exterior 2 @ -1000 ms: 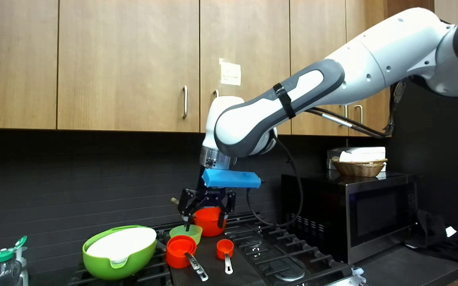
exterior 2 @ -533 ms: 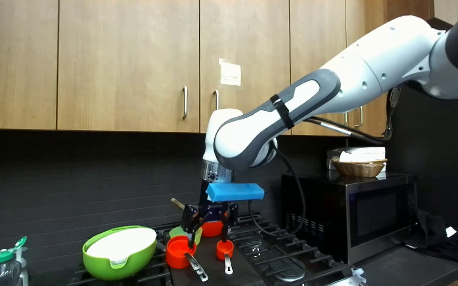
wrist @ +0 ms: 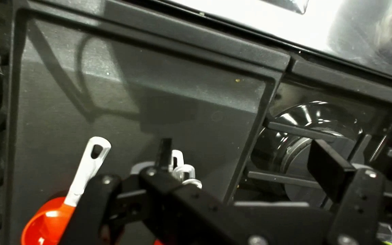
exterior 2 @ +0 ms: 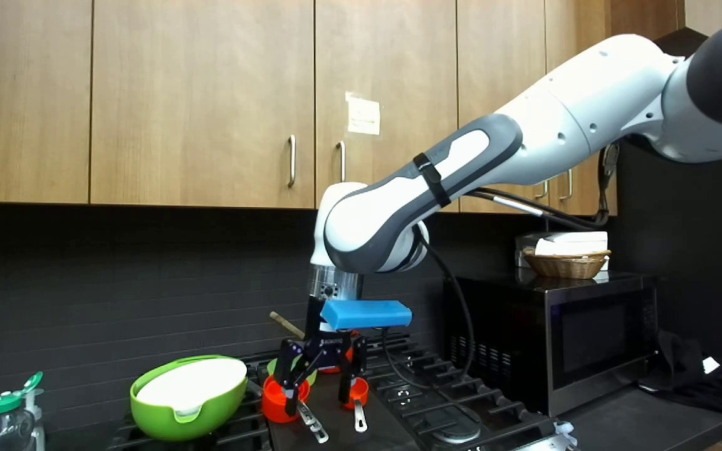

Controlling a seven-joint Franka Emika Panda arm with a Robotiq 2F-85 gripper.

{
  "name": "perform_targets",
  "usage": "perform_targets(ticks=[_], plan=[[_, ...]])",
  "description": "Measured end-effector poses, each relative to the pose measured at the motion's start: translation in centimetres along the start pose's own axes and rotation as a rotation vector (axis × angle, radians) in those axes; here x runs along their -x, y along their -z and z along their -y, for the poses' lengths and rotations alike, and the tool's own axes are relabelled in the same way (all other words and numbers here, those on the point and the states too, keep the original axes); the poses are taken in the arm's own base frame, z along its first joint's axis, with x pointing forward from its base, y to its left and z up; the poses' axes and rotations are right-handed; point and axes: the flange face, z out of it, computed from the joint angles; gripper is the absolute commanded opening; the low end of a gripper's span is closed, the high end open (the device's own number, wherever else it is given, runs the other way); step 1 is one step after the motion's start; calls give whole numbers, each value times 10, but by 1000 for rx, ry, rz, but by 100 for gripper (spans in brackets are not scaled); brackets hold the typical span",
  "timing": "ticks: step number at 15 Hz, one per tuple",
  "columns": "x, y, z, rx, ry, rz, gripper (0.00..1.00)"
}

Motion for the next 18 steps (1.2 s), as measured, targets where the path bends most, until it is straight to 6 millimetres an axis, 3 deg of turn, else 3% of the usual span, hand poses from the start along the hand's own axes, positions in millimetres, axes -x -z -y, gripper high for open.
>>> perform_targets(ticks=[5,13,18], plan=[[-3,4,9,1,31,-1,100],[-12,-20,1,49,59,-6,100],[-21,-20,8,48,74,-24,100]])
